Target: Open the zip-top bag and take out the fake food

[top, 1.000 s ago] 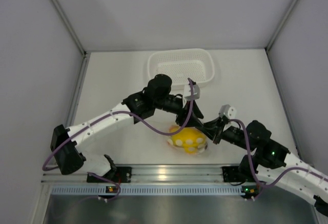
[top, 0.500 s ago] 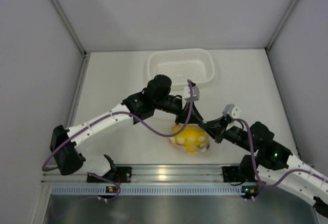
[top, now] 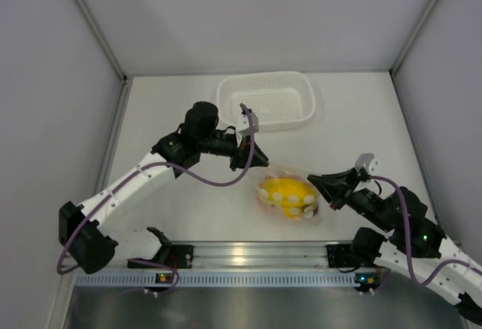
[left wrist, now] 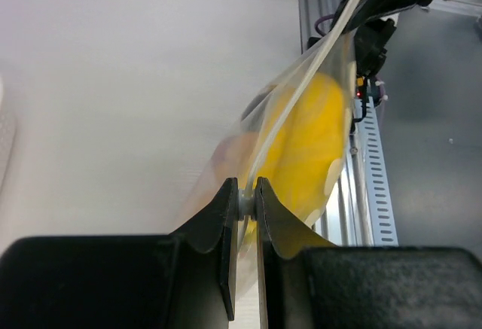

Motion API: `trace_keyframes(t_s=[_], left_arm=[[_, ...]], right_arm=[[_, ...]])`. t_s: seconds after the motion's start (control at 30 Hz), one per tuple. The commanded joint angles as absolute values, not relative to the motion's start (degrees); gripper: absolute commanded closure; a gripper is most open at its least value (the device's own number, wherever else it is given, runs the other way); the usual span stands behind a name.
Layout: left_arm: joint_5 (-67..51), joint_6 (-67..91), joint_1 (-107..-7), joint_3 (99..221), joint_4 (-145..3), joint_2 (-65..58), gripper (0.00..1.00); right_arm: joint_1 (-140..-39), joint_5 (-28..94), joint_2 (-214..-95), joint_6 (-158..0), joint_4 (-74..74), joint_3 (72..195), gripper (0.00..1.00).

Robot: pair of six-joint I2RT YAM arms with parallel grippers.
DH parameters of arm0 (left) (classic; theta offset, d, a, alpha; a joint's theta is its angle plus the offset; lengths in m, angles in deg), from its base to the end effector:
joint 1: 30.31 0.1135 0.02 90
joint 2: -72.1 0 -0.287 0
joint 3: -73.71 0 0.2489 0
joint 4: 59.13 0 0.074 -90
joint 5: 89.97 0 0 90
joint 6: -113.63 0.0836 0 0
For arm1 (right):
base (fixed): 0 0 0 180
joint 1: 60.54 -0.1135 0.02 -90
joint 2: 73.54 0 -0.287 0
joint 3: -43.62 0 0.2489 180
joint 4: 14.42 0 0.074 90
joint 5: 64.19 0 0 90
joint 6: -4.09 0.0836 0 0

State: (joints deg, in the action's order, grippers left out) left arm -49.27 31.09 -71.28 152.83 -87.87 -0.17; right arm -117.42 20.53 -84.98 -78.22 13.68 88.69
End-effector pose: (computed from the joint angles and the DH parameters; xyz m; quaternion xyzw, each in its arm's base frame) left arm 0.1842 -0.2439 0.3686 0.5219 0.5910 -0.4776 0.3877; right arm 0.0624 0.0816 0.3234 -0.2485 0.6247 0.3689 0.6418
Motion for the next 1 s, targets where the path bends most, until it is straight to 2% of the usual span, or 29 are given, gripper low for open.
trace_keyframes(t_s=[0.0, 0.3, 0.9, 0.97], left_arm=[[-52.5, 32.8, -65.8, 151.5, -88.1, 3.9, 1.00], [-52.3, 34.5, -60.9, 148.4, -88.1, 7.5, 1.00], [-58.8, 34.6, -54.1, 146.8, -88.1, 3.4, 1.00], [-60.3, 34.5, -54.0, 146.9, -88.1, 2.7, 0.89]], right_arm=[[-118.3, 17.6, -82.4, -76.9, 14.6, 93.7, 1.00], [-118.4, 16.5, -80.5, -77.4, 18.3, 96.5, 1.00], [-118.3, 17.8, -79.2, -76.1, 18.2, 96.3, 1.00], [-118.4, 19.6, -80.5, -76.1, 17.6, 95.8, 1.00]])
